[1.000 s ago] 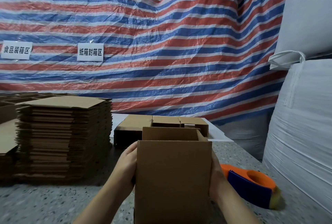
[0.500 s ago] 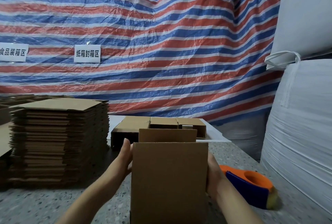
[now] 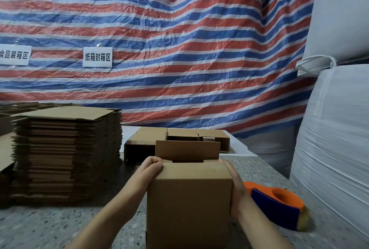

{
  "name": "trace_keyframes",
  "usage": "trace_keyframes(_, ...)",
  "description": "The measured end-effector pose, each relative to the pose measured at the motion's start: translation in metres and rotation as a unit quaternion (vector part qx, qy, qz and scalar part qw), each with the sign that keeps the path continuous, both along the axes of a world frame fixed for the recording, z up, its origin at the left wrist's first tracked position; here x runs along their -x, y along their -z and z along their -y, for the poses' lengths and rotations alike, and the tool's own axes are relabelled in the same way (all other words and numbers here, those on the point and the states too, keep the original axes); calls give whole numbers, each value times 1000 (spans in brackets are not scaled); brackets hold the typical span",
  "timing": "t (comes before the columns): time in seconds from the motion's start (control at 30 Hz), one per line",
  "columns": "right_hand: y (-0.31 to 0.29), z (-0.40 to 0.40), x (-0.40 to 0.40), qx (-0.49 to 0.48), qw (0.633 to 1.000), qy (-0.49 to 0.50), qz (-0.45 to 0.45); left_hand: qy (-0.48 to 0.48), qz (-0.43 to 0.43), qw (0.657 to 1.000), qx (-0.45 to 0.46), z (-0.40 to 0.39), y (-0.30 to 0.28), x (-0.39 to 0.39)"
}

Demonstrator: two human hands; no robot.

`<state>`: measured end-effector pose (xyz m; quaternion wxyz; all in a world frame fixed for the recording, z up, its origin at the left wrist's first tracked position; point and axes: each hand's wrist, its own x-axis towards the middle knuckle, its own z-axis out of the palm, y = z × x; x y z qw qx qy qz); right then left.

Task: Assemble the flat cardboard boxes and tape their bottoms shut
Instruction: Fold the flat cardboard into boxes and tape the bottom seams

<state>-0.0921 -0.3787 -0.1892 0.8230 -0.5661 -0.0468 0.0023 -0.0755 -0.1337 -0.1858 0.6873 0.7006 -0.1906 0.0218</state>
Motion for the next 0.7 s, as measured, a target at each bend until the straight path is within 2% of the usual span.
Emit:
trace_keyframes(0.3, -1, 6, -3, 40, 999, -4, 0, -26, -33, 999, 0, 4, -9, 5)
trace_keyframes(0.5, -9, 14, 1, 60, 996, -32, 63, 21, -91, 994, 57, 3, -15, 12)
trace_keyframes(0.7, -12, 16, 5, 82, 994, -36, 67, -7, -55, 994, 98, 0, -14, 8)
